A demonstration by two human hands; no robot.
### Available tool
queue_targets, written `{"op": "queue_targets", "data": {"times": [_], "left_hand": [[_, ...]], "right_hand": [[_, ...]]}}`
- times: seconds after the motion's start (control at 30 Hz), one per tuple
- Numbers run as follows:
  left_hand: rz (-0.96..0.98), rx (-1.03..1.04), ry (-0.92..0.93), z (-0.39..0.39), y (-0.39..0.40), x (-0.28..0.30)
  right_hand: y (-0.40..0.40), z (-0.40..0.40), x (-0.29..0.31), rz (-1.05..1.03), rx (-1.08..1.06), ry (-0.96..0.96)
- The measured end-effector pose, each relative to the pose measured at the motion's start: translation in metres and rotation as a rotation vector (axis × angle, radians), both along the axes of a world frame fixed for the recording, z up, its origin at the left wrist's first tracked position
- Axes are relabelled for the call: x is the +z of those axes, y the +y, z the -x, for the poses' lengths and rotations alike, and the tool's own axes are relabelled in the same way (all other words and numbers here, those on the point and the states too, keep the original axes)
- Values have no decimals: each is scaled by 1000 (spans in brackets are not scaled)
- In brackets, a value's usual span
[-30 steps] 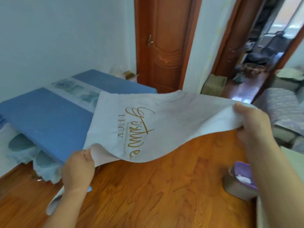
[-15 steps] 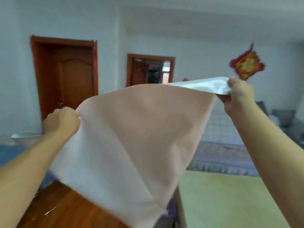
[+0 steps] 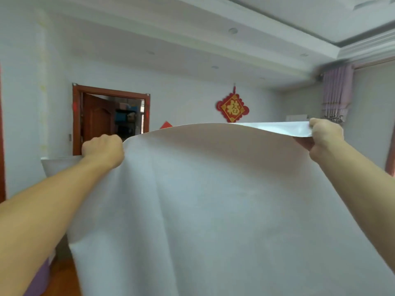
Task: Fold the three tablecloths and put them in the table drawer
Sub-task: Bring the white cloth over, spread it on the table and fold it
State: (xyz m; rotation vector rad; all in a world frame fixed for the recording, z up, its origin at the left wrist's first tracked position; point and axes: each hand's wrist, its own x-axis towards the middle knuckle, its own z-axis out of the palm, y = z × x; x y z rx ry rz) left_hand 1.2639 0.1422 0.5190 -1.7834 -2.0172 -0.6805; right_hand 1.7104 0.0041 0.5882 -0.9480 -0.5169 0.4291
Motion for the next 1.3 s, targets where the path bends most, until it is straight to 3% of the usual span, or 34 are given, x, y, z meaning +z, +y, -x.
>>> {"op": "queue_targets", "data": {"times": [0.13,0.2,0.33,0.53,0.63,0.7,0.83,0.93,1.1,1.3], "left_hand": [[-61,0,77,-49,75,17],[-99,2,85,-73,115,28],[-166,-55,41,-121,186,58],[-567,-122,-237,-154,249,131],[-663,-130,-441,-157,260,154],[-661,-118,-469,-162,267,156],[-583,-91,-273,-175,287,118],[-507,-37,-187,-190,306,83],[-413,99,-262,-239,313,62],[-449,163,-473,-317,304,94]], "right_hand": [[51,-68,-13,234,-33,-146],[81,-102,-18,339,-155,-248],[135,-144,-31,412,-226,-323],[197,-167,24,94,-299,-275],[223,-176,52,-59,-301,-264],[244,-185,50,-43,-296,-259],[283,-208,19,-34,-333,-213],[298,-226,5,-37,-398,-351],[318,-275,25,-71,-365,-601],[335,-340,47,90,-240,-633]]}}
